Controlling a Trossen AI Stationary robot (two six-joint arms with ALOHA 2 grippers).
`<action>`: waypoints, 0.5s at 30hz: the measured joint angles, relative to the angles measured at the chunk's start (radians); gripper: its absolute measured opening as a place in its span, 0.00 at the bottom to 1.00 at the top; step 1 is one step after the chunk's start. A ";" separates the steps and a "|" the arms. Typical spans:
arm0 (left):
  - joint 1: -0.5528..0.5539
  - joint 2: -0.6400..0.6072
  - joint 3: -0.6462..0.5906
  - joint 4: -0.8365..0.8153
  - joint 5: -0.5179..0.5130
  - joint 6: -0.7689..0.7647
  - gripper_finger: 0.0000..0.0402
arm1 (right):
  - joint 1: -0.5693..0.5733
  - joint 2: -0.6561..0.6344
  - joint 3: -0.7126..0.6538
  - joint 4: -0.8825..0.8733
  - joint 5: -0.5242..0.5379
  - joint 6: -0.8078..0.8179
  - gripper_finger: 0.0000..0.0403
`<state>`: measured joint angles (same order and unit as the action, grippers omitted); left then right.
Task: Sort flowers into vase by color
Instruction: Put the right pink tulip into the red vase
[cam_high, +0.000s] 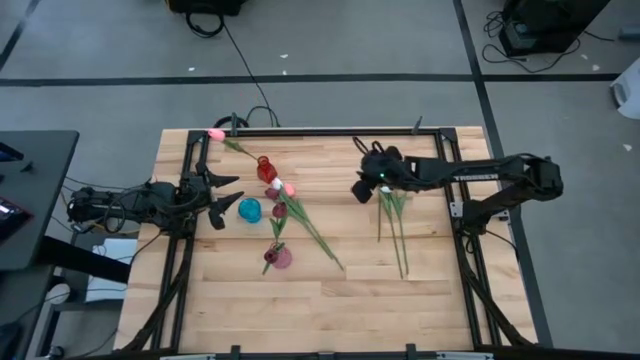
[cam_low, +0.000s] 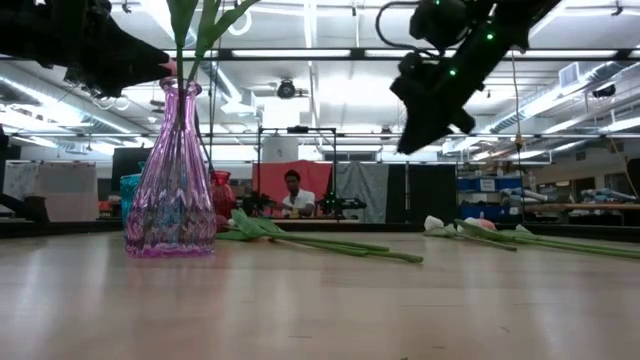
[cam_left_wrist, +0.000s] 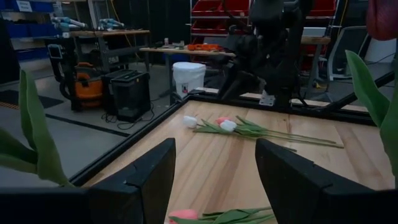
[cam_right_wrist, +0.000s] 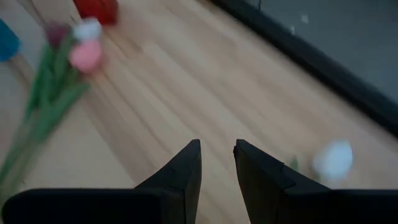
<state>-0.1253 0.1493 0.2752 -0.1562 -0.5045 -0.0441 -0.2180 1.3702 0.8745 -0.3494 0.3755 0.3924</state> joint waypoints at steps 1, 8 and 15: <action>0.000 0.000 0.000 0.000 0.000 0.000 0.56 | 0.000 -0.002 -0.001 -0.035 -0.002 0.025 0.27; 0.000 0.000 0.000 0.000 0.000 0.001 0.56 | -0.027 0.020 -0.002 -0.299 -0.076 0.281 0.28; 0.000 0.000 0.000 0.001 0.000 0.009 0.56 | -0.069 0.076 -0.002 -0.473 -0.285 0.385 0.28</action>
<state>-0.1253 0.1493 0.2752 -0.1555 -0.5049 -0.0347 -0.2865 1.4461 0.8726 -0.8227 0.0907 0.7770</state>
